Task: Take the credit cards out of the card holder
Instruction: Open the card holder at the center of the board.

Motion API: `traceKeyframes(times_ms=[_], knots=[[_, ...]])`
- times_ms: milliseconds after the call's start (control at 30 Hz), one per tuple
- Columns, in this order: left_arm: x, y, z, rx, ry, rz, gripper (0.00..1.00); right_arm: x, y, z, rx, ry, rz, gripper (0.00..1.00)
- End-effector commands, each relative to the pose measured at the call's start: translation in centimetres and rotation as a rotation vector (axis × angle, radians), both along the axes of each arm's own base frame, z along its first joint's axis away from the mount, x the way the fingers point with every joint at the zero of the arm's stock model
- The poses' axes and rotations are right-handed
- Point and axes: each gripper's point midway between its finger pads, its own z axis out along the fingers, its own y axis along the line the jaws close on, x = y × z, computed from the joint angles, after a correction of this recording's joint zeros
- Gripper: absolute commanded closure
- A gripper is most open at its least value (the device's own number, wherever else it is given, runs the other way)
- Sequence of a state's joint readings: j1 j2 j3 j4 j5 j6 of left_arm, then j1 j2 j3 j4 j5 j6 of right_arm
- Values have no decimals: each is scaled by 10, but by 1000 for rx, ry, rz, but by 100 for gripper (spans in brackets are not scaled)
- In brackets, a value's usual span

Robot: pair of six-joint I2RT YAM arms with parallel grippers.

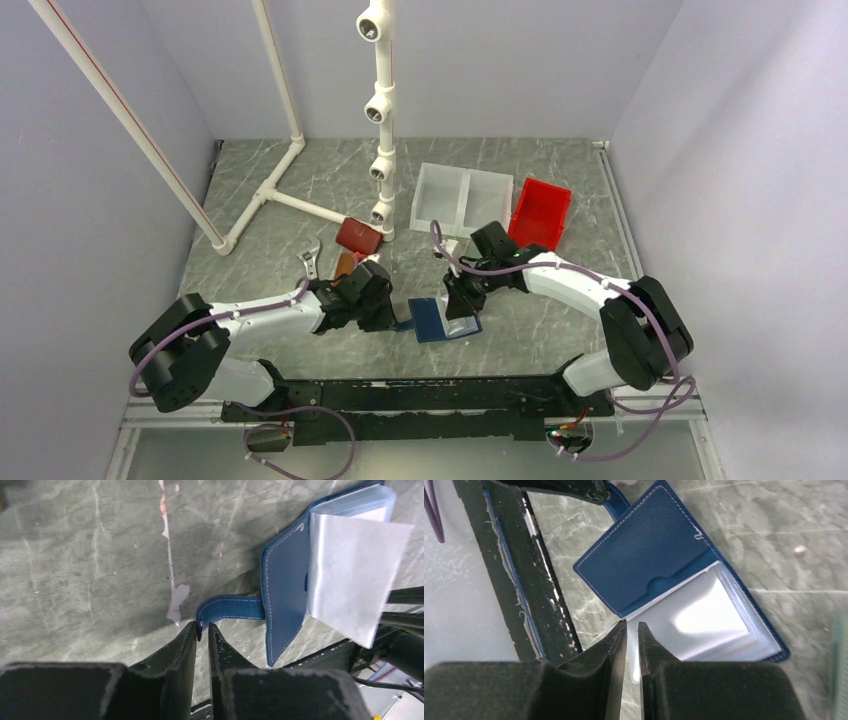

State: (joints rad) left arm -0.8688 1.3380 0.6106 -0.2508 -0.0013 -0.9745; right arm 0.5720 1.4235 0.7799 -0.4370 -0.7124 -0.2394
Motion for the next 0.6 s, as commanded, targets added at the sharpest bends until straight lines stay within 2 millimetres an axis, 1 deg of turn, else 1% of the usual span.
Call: traceKeyframes(times_ms=[0,67,200,333,467,567], knots=[[5,-18,22,-143,-26,25,77,7,25,11,62,20,3,83],[4,-18,28,-172,-37,39,71,6,31,6,62,65,-6,83],[0,-9,39,-200,-58,68,61,9,39,-1,39,124,-50,85],[-7,-2,53,-261,-91,72,50,10,43,-8,7,130,-59,84],[-16,-2,72,-378,-152,35,43,8,44,-9,-7,113,-35,83],[-19,-8,95,-500,-217,-1,38,8,44,-12,-21,108,-24,83]])
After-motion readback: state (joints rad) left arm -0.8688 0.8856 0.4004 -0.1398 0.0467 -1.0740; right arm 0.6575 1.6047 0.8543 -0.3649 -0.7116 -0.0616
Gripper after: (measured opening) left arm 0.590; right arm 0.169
